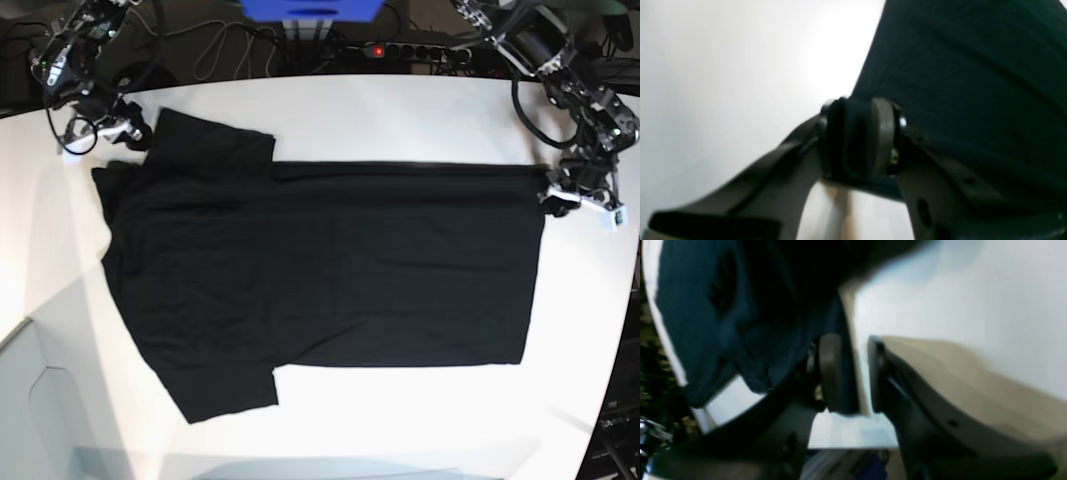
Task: Fold the T-shirt properly
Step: 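Release the right gripper and move it toward the sleeve, then grasp the sleeve with the right gripper and drag it across the shirt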
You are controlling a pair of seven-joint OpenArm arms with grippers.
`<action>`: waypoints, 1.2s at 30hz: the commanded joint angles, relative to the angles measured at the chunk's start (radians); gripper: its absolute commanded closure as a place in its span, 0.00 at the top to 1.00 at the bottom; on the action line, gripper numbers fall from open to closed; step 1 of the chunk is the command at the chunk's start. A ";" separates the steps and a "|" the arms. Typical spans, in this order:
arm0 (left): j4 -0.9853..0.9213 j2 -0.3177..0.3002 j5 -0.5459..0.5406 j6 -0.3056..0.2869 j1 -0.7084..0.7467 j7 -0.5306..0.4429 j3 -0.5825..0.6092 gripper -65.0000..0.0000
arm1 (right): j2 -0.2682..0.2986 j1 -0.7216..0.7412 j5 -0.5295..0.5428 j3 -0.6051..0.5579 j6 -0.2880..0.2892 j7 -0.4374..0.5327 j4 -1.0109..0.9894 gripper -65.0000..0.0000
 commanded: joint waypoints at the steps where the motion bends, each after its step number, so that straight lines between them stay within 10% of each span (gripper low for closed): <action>1: 0.020 -0.015 -0.015 -0.001 -0.013 -0.018 -0.001 0.26 | 0.004 -0.007 -0.060 -0.002 0.005 -0.026 -0.009 0.24; 6: 0.020 -0.015 -0.015 -0.001 -0.013 -0.016 -0.001 0.26 | 0.004 -0.008 -0.060 -0.003 0.103 -0.048 -0.014 0.24; 32: 0.020 -0.015 -0.017 -0.001 0.001 -0.016 -0.001 0.26 | -0.033 -0.093 -0.060 -0.125 0.131 -0.082 -0.012 0.23; 36: 0.020 -0.015 -0.017 -0.006 0.001 -0.016 -0.003 0.26 | -0.035 -0.093 -0.060 -0.126 0.131 -0.082 -0.012 0.08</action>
